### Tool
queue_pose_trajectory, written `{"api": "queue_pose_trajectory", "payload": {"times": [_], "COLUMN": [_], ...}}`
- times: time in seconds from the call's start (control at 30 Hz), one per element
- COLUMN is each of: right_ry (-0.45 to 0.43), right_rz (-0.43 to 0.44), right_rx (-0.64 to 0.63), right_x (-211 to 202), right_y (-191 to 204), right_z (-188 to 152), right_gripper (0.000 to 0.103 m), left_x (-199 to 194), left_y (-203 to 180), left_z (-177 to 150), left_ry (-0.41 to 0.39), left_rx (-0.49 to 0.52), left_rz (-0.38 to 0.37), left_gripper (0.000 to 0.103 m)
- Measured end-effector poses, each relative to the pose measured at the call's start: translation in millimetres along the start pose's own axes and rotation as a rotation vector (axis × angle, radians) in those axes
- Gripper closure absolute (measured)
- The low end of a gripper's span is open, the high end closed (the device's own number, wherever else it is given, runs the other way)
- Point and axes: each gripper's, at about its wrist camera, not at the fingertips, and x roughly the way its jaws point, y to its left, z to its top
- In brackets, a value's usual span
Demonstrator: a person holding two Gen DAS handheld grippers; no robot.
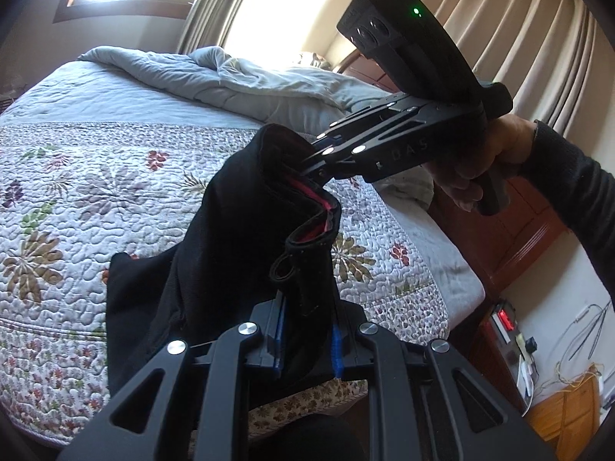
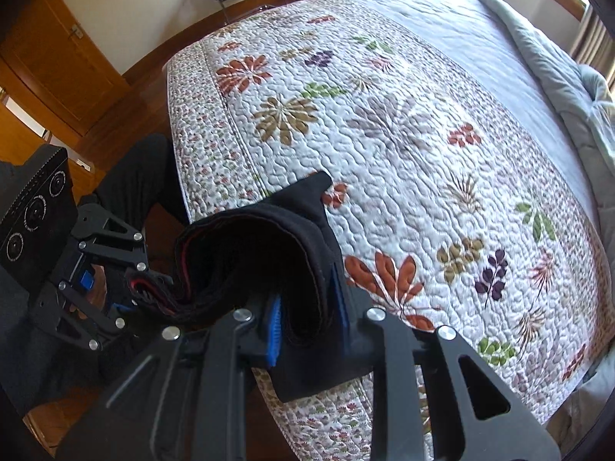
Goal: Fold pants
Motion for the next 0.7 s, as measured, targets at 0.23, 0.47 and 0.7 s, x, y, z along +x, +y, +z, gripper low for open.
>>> {"api": "queue_pose_trajectory", "payload": {"times": [0.23, 0.47, 0.7], "right_ry": [-0.001, 0.001, 0.012], "right_rz": [0.008, 0.01, 0.022], "right_rx": [0.041, 0.066, 0.113], "right_x": [14, 24, 41], "right_y": [-15, -27, -42], "right_z": [-29, -50, -77], "right_gripper": [0.081, 0.081, 0.081], "left_x": [26, 47, 71], "left_y": [-13, -21, -26], "left_z": [-11, -18, -29], "left_ry": [0.042, 0.08, 0.131], "left_rx": [0.019, 0.036, 0.047], "left_rz": [0.001, 0.008, 0.009], "left_gripper": [0.085, 0.085, 0.085]}}
